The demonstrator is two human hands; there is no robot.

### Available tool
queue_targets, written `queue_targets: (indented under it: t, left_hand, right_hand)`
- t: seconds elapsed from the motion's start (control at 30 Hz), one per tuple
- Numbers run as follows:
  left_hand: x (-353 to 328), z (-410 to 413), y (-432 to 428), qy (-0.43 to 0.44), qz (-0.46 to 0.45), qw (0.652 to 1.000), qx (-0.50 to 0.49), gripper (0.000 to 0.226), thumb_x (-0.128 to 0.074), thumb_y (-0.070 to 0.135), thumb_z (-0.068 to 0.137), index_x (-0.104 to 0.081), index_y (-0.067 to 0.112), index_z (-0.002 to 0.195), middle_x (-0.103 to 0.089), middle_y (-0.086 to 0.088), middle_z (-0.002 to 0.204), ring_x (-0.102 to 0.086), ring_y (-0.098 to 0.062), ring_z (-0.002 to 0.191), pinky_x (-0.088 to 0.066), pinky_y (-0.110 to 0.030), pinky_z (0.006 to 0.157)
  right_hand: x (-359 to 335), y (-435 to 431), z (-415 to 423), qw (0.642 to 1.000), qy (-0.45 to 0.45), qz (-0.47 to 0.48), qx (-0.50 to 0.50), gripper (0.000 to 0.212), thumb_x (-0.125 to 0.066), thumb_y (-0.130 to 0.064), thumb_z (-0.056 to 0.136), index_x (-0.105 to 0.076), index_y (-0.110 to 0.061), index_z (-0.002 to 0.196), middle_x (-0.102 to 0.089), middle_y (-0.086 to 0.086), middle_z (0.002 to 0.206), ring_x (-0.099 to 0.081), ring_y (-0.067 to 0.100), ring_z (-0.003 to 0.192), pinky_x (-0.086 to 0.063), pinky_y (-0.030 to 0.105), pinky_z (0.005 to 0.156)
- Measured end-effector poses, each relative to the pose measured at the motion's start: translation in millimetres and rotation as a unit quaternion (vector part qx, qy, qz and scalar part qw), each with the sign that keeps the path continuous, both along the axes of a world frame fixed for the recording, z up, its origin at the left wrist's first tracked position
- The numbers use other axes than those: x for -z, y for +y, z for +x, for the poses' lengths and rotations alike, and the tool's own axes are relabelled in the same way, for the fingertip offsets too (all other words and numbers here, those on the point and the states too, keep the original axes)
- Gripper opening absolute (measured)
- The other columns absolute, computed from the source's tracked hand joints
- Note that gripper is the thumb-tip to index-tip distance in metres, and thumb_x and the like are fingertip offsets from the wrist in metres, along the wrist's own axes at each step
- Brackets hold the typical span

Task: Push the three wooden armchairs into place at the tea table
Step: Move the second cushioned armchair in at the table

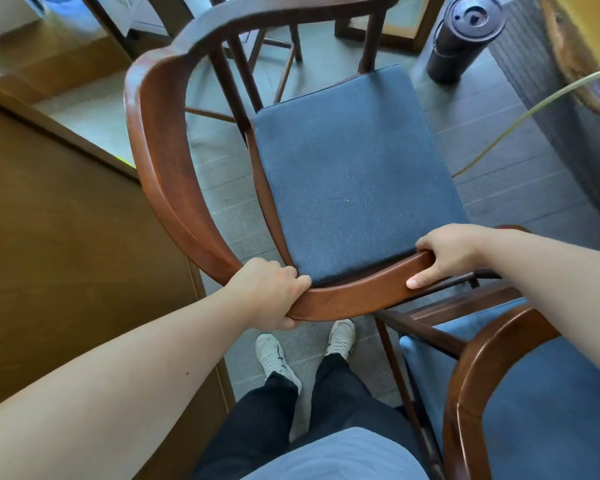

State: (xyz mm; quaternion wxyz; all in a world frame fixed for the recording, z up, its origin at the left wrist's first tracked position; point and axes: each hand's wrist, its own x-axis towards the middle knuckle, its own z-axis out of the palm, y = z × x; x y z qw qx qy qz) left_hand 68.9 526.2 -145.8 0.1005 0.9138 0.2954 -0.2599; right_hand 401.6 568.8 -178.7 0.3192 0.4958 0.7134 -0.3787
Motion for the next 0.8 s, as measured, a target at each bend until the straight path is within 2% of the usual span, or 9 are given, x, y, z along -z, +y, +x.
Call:
queue_targets:
  t: [0.07, 0.13, 0.23, 0.4, 0.63, 0.8]
  left_hand:
    - [-9, -5, 10, 0.002, 0.009, 0.999, 0.05, 0.062, -0.046, 0.073, 0.075, -0.042, 0.02, 0.107, -0.055, -0.002, 0.093, -0.054, -0.025, 0.081, -0.04, -0.036, 0.055]
    - [-26, -20, 22, -0.027, 0.027, 0.997, 0.072, 0.068, -0.037, 0.078, 0.077, -0.043, 0.02, 0.113, -0.056, -0.003, 0.096, -0.053, -0.024, 0.084, -0.045, -0.037, 0.059]
    - [-57, -58, 47, -0.071, 0.056, 0.993, 0.074, 0.07, -0.027, 0.076, 0.081, -0.046, 0.018, 0.116, -0.059, -0.005, 0.099, -0.054, -0.025, 0.087, -0.049, -0.042, 0.073]
    - [-92, -121, 99, -0.088, 0.089, 0.987, 0.105, 0.067, -0.028, 0.071, 0.086, -0.052, 0.017, 0.12, -0.061, -0.009, 0.114, -0.053, -0.03, 0.106, -0.043, -0.048, 0.096]
    - [-115, -157, 169, -0.135, 0.088, 0.966, 0.201, 0.068, -0.032, 0.072, 0.085, -0.052, 0.017, 0.117, -0.061, -0.01, 0.114, -0.052, -0.032, 0.109, -0.042, -0.051, 0.098]
    - [-117, -161, 205, -0.111, 0.051, 0.954, 0.273, 0.076, -0.035, 0.079, 0.08, -0.046, 0.017, 0.122, -0.058, -0.009, 0.12, -0.047, -0.03, 0.114, -0.039, -0.049, 0.1]
  right_hand:
    - [-6, -7, -2, 1.0, -0.001, 0.011, 0.002, 0.095, -0.047, -0.097, 0.05, -0.057, -0.026, 0.112, -0.065, -0.004, 0.106, -0.059, 0.019, 0.092, -0.05, 0.04, 0.084]
    - [-13, -15, -15, 0.999, 0.012, 0.043, 0.005, 0.097, -0.042, -0.096, 0.053, -0.052, -0.029, 0.122, -0.063, -0.004, 0.117, -0.059, 0.02, 0.103, -0.048, 0.041, 0.089]
    - [-25, -35, -57, 0.988, 0.082, 0.124, 0.041, 0.089, -0.045, -0.089, 0.064, -0.046, -0.03, 0.131, -0.057, -0.002, 0.129, -0.053, 0.021, 0.118, -0.044, 0.039, 0.096]
    - [-47, -55, -148, 0.945, 0.182, 0.208, 0.176, 0.086, -0.04, -0.087, 0.067, -0.049, -0.029, 0.129, -0.057, -0.005, 0.13, -0.051, 0.017, 0.12, -0.042, 0.04, 0.1]
    - [-71, -52, -225, 0.871, 0.194, 0.265, 0.364, 0.082, -0.042, -0.083, 0.07, -0.053, -0.025, 0.127, -0.057, -0.006, 0.127, -0.052, 0.013, 0.118, -0.043, 0.04, 0.1]
    - [-74, -67, -246, 0.858, 0.162, 0.286, 0.395, 0.079, -0.039, -0.084, 0.071, -0.052, -0.029, 0.125, -0.056, -0.01, 0.126, -0.052, 0.012, 0.116, -0.043, 0.035, 0.096]
